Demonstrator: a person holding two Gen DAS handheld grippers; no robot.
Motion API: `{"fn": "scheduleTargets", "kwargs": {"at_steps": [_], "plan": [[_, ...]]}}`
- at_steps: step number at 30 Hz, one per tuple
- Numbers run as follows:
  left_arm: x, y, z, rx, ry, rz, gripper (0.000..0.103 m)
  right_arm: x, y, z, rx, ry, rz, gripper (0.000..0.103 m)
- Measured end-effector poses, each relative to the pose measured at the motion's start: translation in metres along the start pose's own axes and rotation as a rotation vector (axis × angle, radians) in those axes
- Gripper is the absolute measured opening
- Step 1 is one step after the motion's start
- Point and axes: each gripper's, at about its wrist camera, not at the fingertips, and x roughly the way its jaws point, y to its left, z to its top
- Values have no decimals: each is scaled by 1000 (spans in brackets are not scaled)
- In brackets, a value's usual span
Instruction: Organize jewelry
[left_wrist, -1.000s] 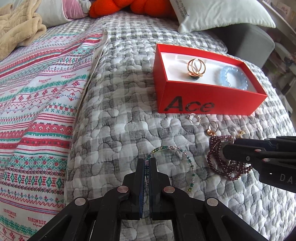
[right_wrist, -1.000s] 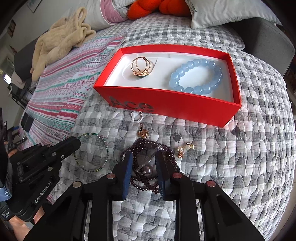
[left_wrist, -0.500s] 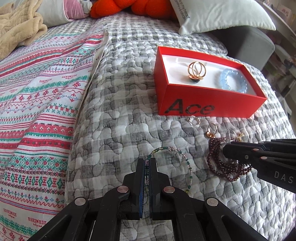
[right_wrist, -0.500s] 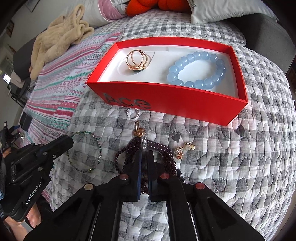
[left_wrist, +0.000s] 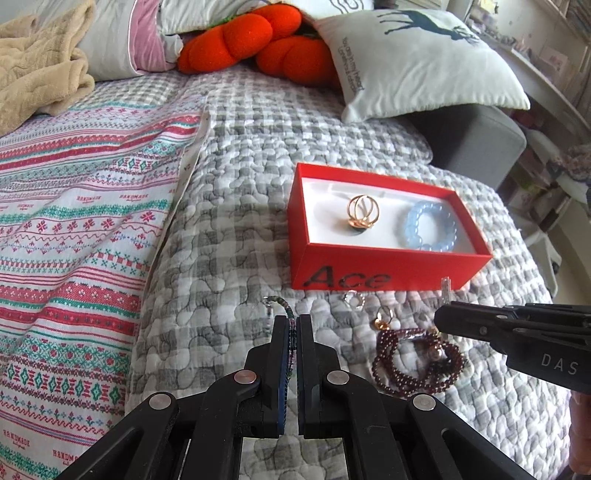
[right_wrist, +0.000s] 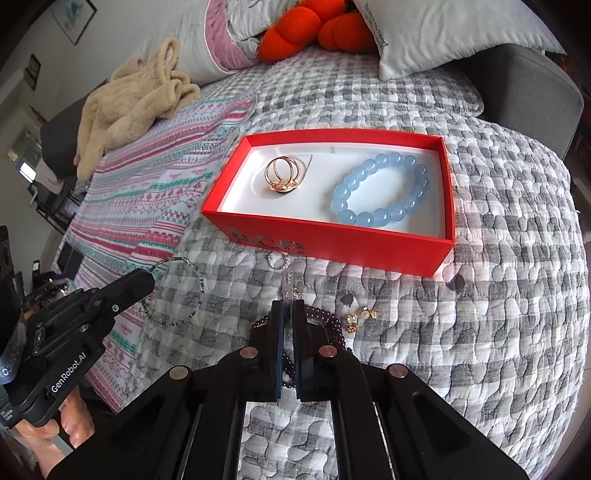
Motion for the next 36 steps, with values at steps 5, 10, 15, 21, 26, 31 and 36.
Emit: {"fn": "scheduleTargets", "kwargs": {"at_steps": [5,10,15,21,26,31,36], "plan": [[-4,-3,11,-21,-24,-31,0,-13,-1,7,3,-42,21,4],[-7,-9,23,-48,-61,-70,0,-24,-6,16,21,-84,29,4],[-6,-18,35,-70,-96,-112,0,-36,-15,26,40,-130,41,4],[2,-31,49,-91,-114,-171,0,-49,-28,37,66,-182,47,4],[15,-41,61,-115,-111,-240,0,-53,-40,44,89,-211,40,4],[31,-41,67,-170,-97,-314,0,-54,-51,50,103,-246,32,4],[53,-32,65,-196,-39,-263,0,-51,-59,56,98,-274,31,4]]}}
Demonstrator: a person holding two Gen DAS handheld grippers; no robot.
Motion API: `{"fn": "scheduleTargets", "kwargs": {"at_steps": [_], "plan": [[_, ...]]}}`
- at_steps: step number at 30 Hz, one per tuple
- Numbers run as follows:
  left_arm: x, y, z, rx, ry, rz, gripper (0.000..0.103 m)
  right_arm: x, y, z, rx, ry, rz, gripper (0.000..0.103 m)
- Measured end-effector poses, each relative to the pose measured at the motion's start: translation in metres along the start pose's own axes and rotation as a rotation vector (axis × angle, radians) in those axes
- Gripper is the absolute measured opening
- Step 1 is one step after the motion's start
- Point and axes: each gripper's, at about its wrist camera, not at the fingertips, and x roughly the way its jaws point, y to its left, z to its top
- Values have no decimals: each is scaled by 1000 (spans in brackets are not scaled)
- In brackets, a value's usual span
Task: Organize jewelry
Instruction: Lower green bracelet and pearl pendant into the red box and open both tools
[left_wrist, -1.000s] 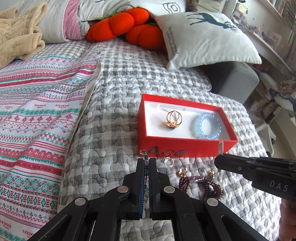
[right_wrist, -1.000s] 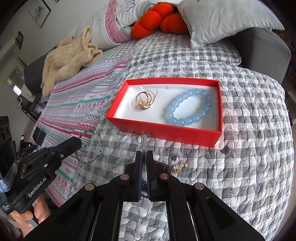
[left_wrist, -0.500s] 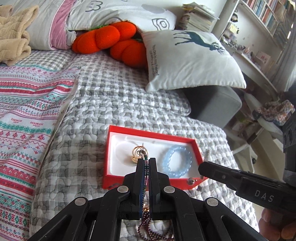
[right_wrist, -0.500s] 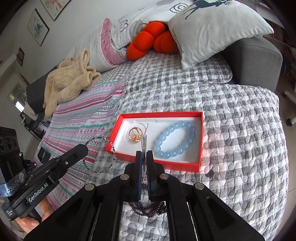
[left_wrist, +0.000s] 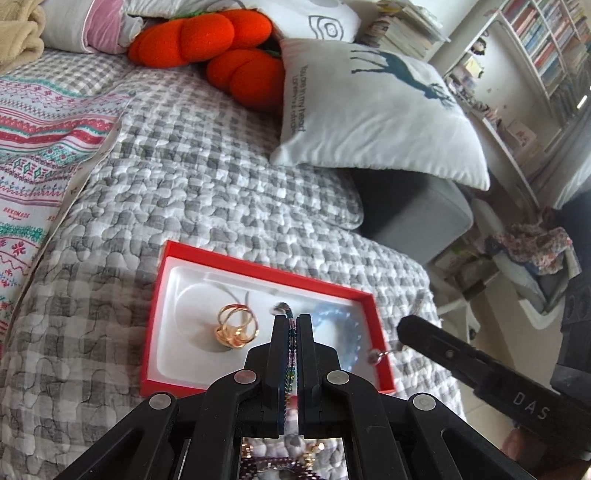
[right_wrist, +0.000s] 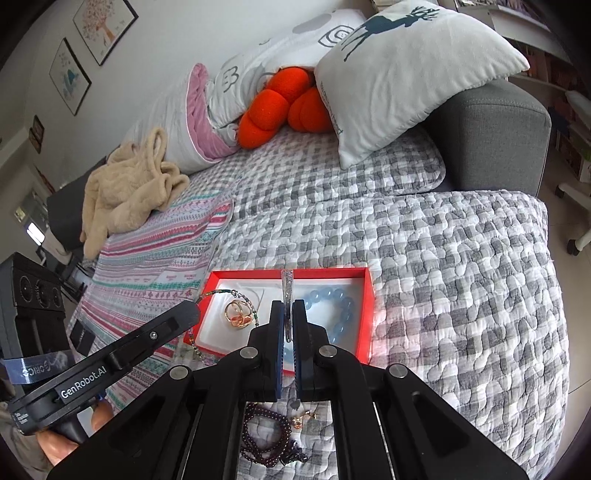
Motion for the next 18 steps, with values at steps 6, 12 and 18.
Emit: {"fn": "scheduleTargets", "kwargs": {"at_steps": [6,12,18], "plan": [[9,11,-4,29,48,150,0,11,-9,0,8,23,-14,4],[16,16,-4,70,41,273,0,18,-8,-2,1,45,-16,4],[20,22,3,78,-2,307,0,23,-9,-3,2,59,-23,4]]}}
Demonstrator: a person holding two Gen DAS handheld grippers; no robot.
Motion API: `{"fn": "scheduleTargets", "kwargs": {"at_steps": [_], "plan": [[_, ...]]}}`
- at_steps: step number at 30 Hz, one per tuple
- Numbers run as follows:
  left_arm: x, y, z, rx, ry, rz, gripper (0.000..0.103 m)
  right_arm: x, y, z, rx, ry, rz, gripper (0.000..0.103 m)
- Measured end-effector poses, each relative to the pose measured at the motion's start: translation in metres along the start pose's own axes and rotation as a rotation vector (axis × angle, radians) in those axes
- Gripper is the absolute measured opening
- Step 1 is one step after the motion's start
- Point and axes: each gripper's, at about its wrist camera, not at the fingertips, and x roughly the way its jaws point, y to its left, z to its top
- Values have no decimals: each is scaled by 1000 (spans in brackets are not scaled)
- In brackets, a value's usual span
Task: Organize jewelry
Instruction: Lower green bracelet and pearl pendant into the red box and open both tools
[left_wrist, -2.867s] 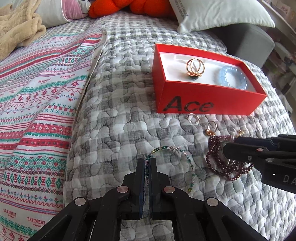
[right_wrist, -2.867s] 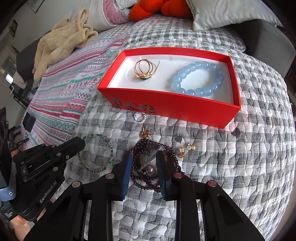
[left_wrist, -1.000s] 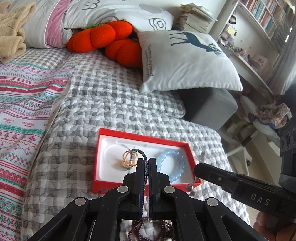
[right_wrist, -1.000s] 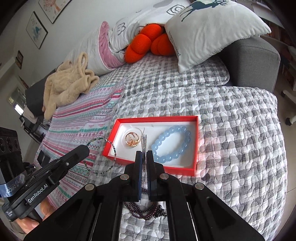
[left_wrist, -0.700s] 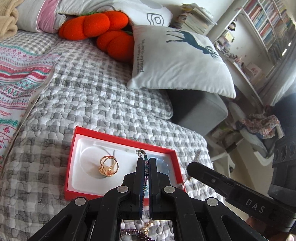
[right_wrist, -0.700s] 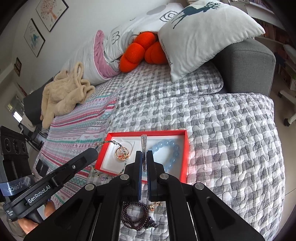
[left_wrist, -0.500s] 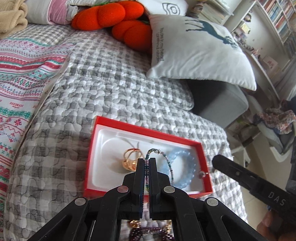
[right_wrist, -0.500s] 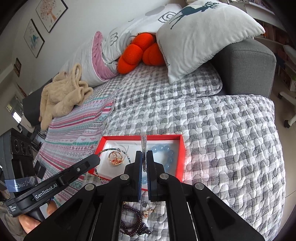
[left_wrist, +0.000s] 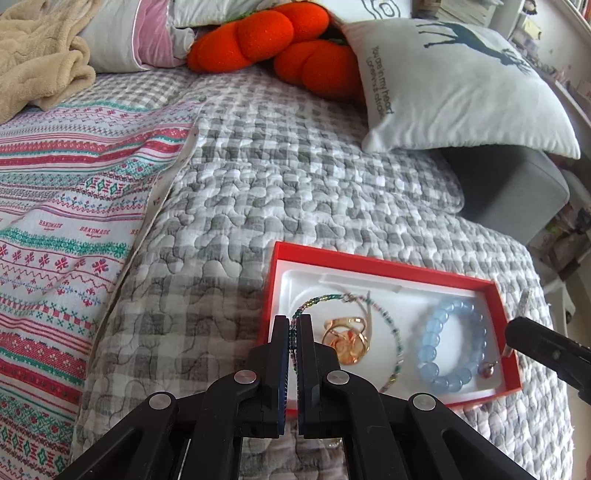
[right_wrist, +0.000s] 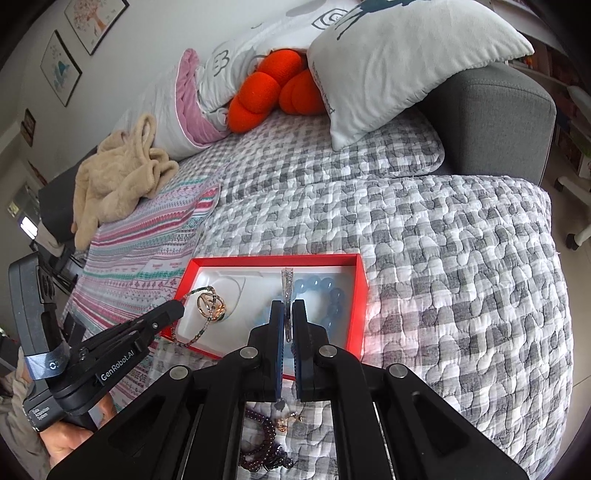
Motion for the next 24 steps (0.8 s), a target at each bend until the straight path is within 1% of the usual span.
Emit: {"fn": "scheduleTargets", "kwargs": {"at_steps": [5,9,13,14,17,18,19,21,24], "plan": [[6,2,1,-14,-16,-7,0,3,-1,1,2,4,-1,4],[2,-1,2,-14,-28,-23,0,4,-2,1,3,5,0,4],[-3,-3,1,-13,-12,-21,0,4,-3,1,2,6,-2,4],[-5,-3,1,-12,-12,-19,2,4,-3,1,1,7,-3,4],[-13,-4,-1,-1,-15,-16,12,6,-2,2,-8,13,-8,4],[-16,-5,-2,4,-20,-17,18,7,-1,3,-13,15,-12,4],[-19,-5,-3,8,-25,-18,22,9,0,4,-19,17,-18,5],[-25,-6,-5,20,-28,-19,38,14,2,5,-25,22,-33,6],[-29,-9,-9,50,-21,-7,50,22,0,6,-23,22,-49,6]]}}
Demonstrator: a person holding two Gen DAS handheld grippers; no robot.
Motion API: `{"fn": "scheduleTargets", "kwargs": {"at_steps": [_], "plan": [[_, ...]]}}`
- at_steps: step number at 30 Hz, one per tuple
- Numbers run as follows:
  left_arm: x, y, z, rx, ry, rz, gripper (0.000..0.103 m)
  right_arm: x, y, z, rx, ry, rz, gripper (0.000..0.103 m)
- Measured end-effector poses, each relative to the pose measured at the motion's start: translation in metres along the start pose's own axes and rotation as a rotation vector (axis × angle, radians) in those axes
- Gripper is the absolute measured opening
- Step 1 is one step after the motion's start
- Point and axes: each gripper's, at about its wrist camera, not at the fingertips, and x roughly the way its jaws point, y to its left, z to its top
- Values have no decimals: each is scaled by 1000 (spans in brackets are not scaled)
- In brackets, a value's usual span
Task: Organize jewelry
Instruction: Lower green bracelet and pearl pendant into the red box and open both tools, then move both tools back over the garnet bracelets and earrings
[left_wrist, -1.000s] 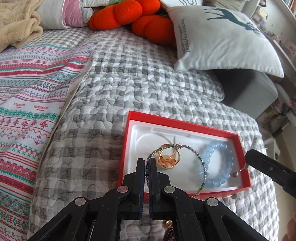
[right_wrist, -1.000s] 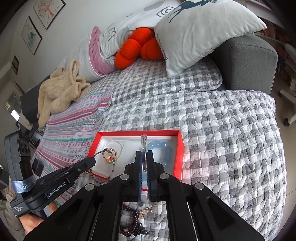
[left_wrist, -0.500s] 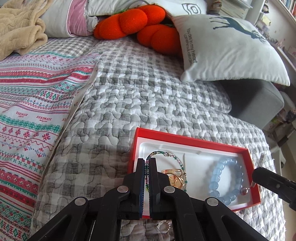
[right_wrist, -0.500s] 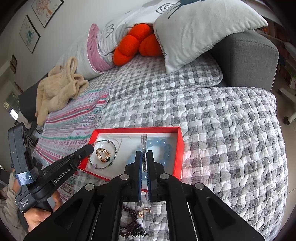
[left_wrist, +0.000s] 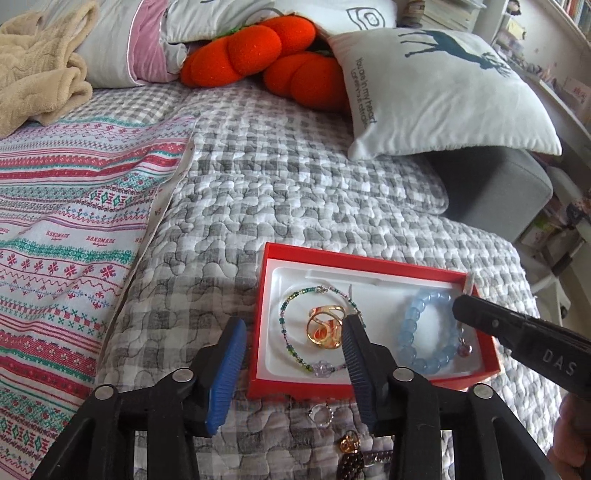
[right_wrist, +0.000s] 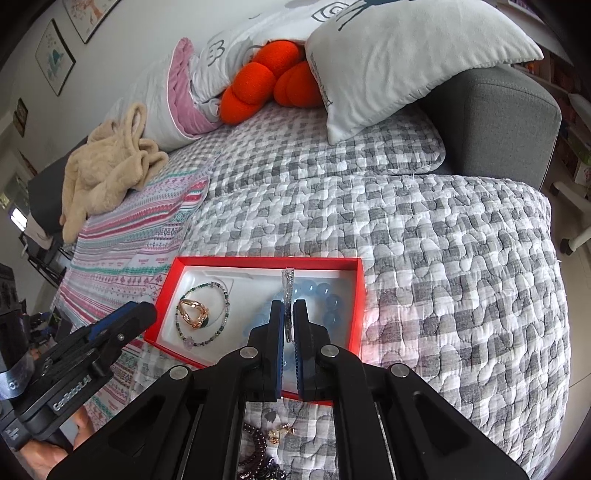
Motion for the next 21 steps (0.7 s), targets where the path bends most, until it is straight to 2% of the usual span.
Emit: {"fn": "scheduleTargets", "kwargs": {"at_steps": [3,4,5,6,7,8,14,21], "plan": [[-2,-3,-4,33,1,19,60,5,-1,2,-4,-7,3,6],[-3,-4,-6,43,1,26,63,5,-2,3,-2,-7,1,11],[-4,-4,-7,50,1,31,67,5,-3,3,-1,-6,-4,25],[-4,-4,-9,55,3,35,69,4,-4,3,-1,-6,-8,32],[-5,-4,-11,57,6,38,70,2,-5,3,1,-10,-6,44],[-5,-4,-13,58,11,39,71,-1,-5,2,5,-16,1,49],[-8,-3,-31,58,65,41,85,-27,-6,-6,9,-36,17,49],[-12,-1,-53,85,103,82,91,-46,-5,-29,-22,4,-41,57]]}}
